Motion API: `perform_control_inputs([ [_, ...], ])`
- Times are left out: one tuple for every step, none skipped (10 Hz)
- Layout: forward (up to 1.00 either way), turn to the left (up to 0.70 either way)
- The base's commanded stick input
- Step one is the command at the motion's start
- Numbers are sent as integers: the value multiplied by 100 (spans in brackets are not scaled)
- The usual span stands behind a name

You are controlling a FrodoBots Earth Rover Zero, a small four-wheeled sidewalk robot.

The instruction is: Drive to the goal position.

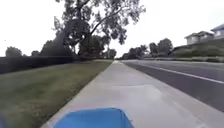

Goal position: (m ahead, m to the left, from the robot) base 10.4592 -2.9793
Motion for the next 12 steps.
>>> perform_control_inputs([
  [100,0],
  [100,0],
  [100,0],
  [100,0],
  [100,0],
  [100,0],
  [100,0],
  [100,0],
  [100,0],
  [100,0],
  [100,0],
  [100,0],
])
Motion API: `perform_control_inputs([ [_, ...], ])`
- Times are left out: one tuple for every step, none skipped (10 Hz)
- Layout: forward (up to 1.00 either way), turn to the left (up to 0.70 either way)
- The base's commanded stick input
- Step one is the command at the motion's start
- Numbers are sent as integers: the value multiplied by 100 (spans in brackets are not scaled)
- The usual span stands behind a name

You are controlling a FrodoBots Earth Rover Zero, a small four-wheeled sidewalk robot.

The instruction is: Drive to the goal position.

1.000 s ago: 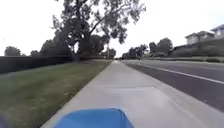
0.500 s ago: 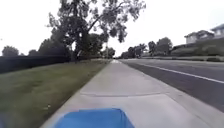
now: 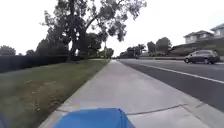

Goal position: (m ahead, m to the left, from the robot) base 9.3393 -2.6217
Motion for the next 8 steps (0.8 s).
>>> perform_control_inputs([
  [100,0],
  [100,0],
  [100,0],
  [100,0],
  [100,0],
  [100,0],
  [100,0],
  [100,9],
])
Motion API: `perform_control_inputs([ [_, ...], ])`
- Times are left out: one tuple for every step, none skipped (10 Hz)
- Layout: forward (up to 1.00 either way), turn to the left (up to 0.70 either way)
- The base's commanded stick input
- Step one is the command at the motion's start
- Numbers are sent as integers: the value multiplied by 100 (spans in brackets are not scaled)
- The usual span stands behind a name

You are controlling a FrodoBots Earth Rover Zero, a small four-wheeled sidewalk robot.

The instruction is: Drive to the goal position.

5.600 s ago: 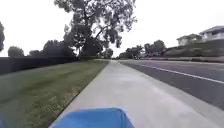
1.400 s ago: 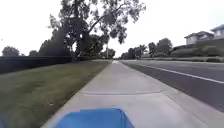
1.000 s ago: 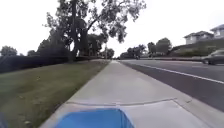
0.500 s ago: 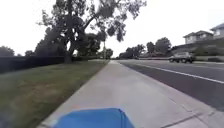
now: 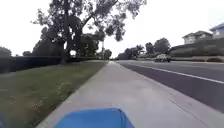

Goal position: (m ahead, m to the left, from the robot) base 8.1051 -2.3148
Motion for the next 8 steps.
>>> perform_control_inputs([
  [100,25],
  [100,27],
  [100,27],
  [100,0],
  [100,0],
  [100,0],
  [100,0],
  [100,0],
])
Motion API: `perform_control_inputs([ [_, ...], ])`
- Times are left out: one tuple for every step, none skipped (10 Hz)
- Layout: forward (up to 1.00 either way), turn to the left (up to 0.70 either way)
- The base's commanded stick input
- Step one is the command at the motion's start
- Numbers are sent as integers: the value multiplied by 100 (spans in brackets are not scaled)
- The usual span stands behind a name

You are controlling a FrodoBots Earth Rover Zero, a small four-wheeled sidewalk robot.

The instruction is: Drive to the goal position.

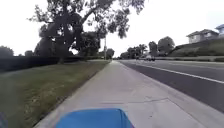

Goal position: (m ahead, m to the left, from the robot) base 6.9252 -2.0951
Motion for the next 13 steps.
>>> perform_control_inputs([
  [100,0],
  [100,0],
  [100,0],
  [100,0],
  [100,0],
  [100,0],
  [100,0],
  [100,0],
  [100,0],
  [100,0],
  [100,0],
  [100,0],
  [100,0],
])
